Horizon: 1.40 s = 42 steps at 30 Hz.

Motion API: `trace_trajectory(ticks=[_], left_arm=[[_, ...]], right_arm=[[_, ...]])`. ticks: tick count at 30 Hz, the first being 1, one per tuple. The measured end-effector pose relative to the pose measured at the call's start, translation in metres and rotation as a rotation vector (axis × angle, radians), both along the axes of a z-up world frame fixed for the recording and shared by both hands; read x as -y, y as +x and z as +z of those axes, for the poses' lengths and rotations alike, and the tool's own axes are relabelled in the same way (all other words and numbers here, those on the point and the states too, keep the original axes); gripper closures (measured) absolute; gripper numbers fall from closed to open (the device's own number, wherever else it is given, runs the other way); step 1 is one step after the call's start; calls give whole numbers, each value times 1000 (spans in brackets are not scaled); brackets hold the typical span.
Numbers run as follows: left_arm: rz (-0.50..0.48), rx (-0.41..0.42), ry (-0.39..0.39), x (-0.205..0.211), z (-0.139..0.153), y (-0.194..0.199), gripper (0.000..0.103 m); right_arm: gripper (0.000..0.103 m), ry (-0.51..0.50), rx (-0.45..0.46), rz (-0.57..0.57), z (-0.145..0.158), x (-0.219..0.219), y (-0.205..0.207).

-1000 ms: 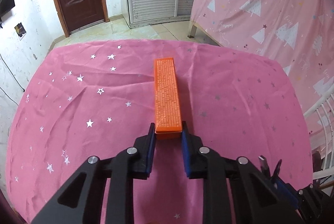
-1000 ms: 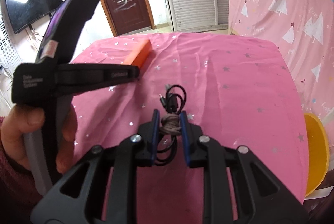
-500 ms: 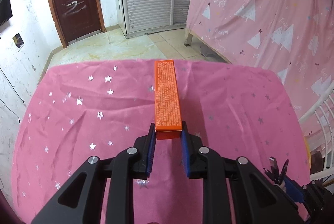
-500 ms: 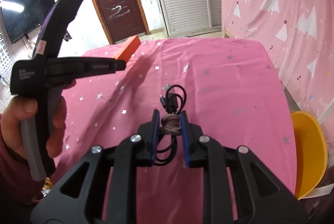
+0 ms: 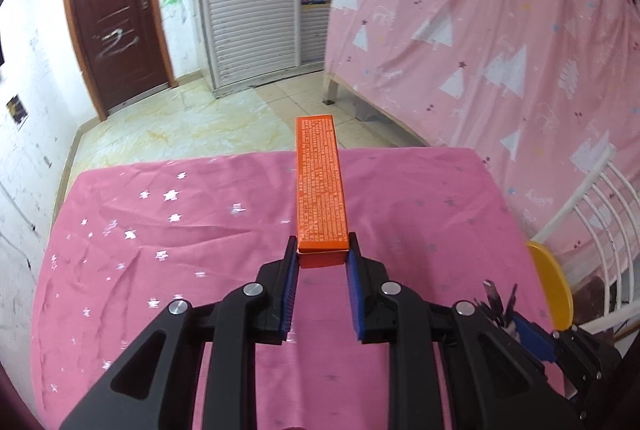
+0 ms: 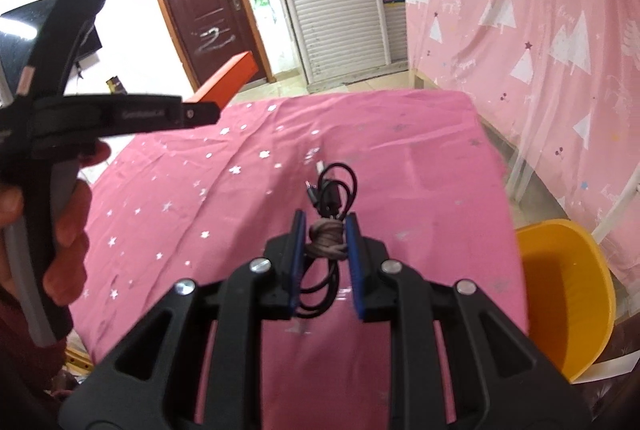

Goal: Collect trash
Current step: 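Carry the orange box and black cable to the yellow bin, then open both tools over the yellow bin to drop the box and cable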

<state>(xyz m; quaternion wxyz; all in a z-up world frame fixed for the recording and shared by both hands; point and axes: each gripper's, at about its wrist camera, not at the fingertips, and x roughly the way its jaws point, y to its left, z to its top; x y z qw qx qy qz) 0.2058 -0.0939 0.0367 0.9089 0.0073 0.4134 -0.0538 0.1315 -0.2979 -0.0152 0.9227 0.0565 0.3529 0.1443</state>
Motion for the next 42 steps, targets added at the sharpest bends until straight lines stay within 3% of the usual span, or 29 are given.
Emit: trace_trajectory(ticks=[11, 22, 42], left_arm=[[-141, -4, 6, 80, -2, -11, 87], [-264, -17, 38, 157, -11, -30, 87], [-418, -107, 116, 244, -54, -41, 87]], right_arm=[[84, -6, 10, -155, -2, 66, 0], [85, -85, 6, -336, -14, 126, 0], [84, -71, -107, -496, -56, 193, 11]])
